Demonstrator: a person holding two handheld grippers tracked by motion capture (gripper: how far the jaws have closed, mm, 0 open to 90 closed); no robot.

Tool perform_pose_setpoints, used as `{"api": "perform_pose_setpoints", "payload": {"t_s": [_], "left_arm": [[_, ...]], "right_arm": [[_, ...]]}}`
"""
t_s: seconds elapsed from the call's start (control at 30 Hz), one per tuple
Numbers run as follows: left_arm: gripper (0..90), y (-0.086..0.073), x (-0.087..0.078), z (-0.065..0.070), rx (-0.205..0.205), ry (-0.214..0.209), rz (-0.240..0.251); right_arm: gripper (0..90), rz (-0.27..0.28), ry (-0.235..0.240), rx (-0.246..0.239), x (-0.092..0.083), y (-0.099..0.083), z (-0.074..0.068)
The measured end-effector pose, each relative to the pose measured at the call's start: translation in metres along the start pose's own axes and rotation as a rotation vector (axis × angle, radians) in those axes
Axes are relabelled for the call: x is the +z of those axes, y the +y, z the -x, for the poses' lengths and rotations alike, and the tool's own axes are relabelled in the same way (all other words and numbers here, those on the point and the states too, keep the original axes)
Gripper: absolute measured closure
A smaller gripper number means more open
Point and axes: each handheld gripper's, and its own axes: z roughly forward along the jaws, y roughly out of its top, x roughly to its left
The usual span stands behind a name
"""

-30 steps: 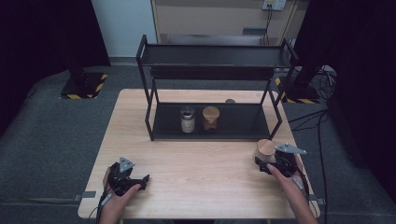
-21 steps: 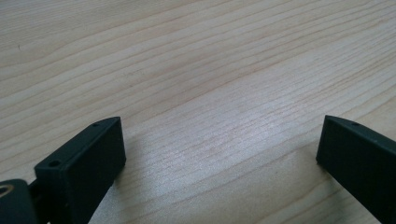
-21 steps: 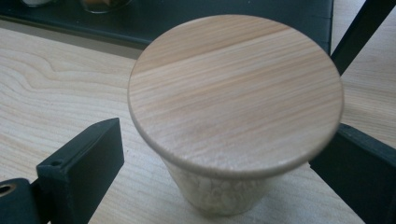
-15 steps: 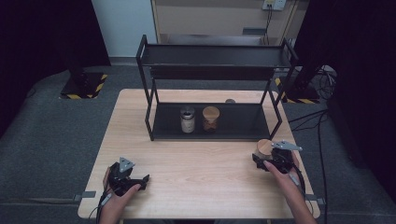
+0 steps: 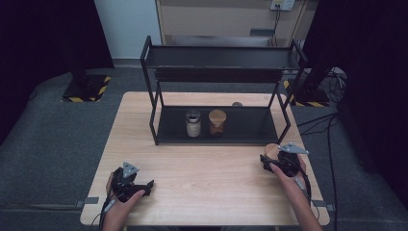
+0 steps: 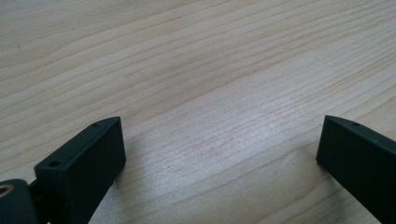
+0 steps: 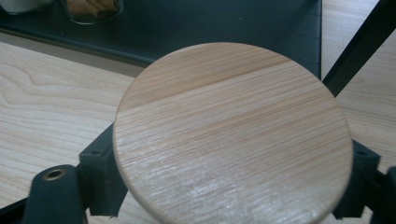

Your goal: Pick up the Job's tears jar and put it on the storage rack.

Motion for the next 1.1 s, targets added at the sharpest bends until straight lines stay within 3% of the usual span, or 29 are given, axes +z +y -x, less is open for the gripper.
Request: {"api": "perform_pose_setpoints", "payload": {"t_s": [0.2,1.1], "left_arm": [[0.0,0.000,0.000,0.000,0.000,0.000,0.000],[0.0,0.000,0.000,0.000,0.000,0.000,0.000]], "right_arm": [[25.4,0.021,-0.014,0.000,0.000,-0.004,-0.003],[25.6,0.036,-0.017,-0.039,-0.025,0.007,-0.005]]}}
